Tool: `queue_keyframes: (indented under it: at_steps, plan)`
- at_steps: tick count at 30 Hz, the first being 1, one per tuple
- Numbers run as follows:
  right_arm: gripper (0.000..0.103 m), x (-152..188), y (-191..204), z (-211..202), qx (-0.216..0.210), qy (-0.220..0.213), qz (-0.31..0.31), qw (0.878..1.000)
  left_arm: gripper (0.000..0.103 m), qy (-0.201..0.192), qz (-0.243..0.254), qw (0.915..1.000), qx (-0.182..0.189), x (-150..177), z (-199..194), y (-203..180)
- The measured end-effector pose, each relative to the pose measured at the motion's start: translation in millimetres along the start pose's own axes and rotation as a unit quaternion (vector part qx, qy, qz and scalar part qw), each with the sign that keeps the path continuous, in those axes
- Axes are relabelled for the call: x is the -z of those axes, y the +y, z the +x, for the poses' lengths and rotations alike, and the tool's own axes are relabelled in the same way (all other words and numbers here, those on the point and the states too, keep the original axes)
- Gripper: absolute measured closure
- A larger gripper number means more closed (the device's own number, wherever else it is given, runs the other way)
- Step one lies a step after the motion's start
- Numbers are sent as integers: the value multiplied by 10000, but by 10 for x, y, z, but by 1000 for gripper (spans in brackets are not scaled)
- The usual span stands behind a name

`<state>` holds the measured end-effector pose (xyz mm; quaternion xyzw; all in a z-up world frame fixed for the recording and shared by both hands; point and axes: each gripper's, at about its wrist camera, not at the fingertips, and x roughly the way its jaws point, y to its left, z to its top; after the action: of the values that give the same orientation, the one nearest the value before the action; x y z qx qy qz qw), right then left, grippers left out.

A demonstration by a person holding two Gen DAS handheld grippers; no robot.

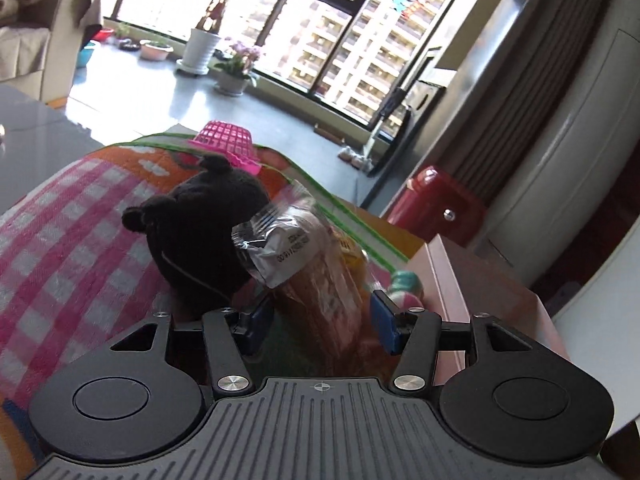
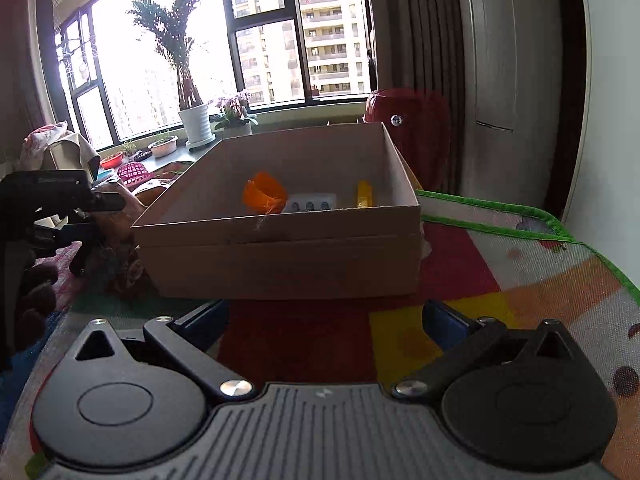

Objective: Organize objects
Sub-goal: 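Grasp the wrapped bread pastry with the left tool while the right tool grasps the black plush toy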

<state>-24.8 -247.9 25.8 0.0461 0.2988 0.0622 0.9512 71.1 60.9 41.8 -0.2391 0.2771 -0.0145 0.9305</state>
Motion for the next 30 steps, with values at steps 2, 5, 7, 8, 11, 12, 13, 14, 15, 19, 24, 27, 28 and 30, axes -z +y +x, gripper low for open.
queue_keyframes:
  at_steps: [2,5,7,8,11,12,13,14,15,19,24,27,28,30]
  plan:
    - [0,-1,36,0,-79,21,-84,9999,46,-133,-62,9999,-73,-38,124,5]
    - [0,24,139,-2,-82,28,-349,9994,57,-94,-90,9998,117,-52,241,49]
    - [0,53,216,-20,-73,21,-584,9983,60,-48,14,9997,259,-36,195,81]
    - [0,60,238,-46,-63,20,-689,9976,63,-25,35,9994,329,-26,123,112]
    - [0,77,342,-64,16,-5,-982,9952,66,35,21,9983,582,-4,-221,225]
    - [0,86,379,-74,42,-9,-1084,9941,66,49,94,9982,597,10,-346,253]
    - [0,93,418,-80,52,-4,-1166,9932,66,73,195,9978,622,32,-509,290]
    - [0,95,457,-87,24,6,-1227,9924,67,78,271,9975,642,56,-659,333]
    - [0,77,502,-96,-45,19,-1285,9917,67,87,346,9971,668,82,-808,392]
    - [0,-92,767,-141,-456,8,-1475,9880,67,207,583,9965,567,109,-1250,646]
    - [0,-485,1247,-13,-1169,79,-1568,9807,66,529,772,9951,312,95,-1448,948]
    - [0,-695,1560,222,-1369,171,-1578,9778,66,546,593,9959,411,103,-1490,1100]
    - [0,-749,1665,319,-1374,199,-1590,9775,66,528,551,9962,425,105,-1498,1142]
    - [0,-872,1882,555,-1385,341,-1558,9774,66,502,488,9965,462,118,-1501,1198]
